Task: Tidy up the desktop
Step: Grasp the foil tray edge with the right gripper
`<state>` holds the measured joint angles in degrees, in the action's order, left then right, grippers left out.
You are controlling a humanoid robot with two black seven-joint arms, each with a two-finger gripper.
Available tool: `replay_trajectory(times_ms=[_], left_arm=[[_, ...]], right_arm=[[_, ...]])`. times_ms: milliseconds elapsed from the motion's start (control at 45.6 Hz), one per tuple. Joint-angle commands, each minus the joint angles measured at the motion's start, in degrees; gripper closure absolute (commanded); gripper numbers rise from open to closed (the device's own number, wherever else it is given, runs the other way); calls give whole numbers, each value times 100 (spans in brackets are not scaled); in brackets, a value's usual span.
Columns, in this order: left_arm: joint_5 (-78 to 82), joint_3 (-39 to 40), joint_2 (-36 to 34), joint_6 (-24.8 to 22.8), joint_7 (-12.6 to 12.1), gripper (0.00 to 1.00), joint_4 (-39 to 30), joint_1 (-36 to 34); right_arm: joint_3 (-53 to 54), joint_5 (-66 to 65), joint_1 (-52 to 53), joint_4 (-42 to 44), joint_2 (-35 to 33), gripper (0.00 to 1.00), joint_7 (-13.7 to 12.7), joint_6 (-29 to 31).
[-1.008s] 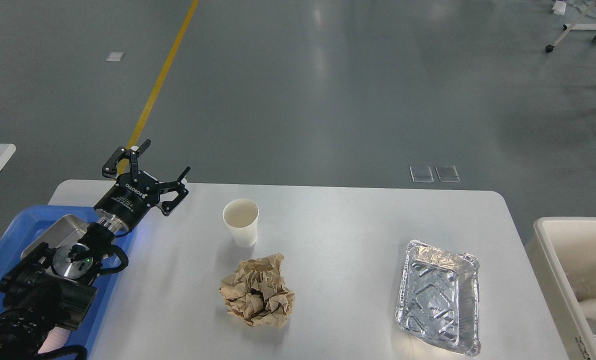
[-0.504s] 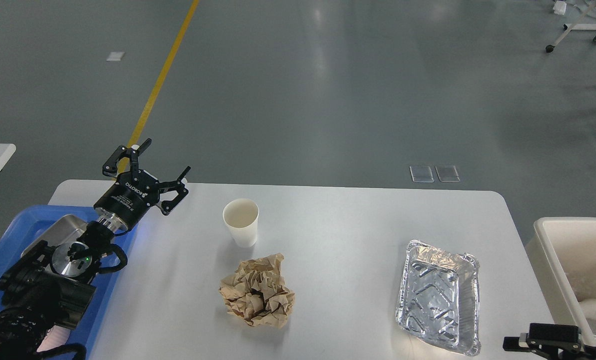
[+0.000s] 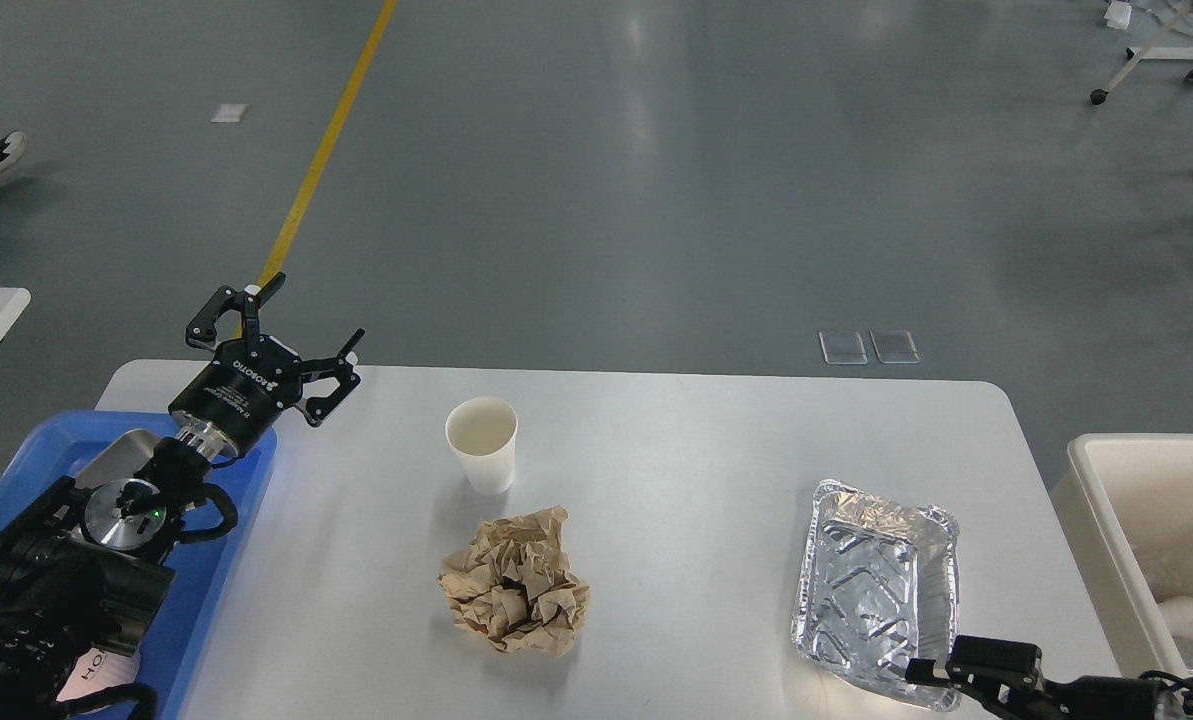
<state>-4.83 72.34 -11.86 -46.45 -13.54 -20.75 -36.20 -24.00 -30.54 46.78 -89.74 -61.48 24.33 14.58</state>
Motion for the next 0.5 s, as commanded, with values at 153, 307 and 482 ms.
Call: replay_trajectory(times_ms=[153, 307, 482], left_arm=[[0, -1, -18, 5, 1, 3, 0, 8], [0, -1, -149, -4, -8, 3, 0, 43], [0, -1, -185, 5, -8, 3, 0, 43]], right_arm=[[203, 101, -46, 114, 592, 0, 28, -245], [247, 109, -98, 351, 874, 0, 28, -263], [300, 320, -221, 650, 1094, 0, 28, -272]])
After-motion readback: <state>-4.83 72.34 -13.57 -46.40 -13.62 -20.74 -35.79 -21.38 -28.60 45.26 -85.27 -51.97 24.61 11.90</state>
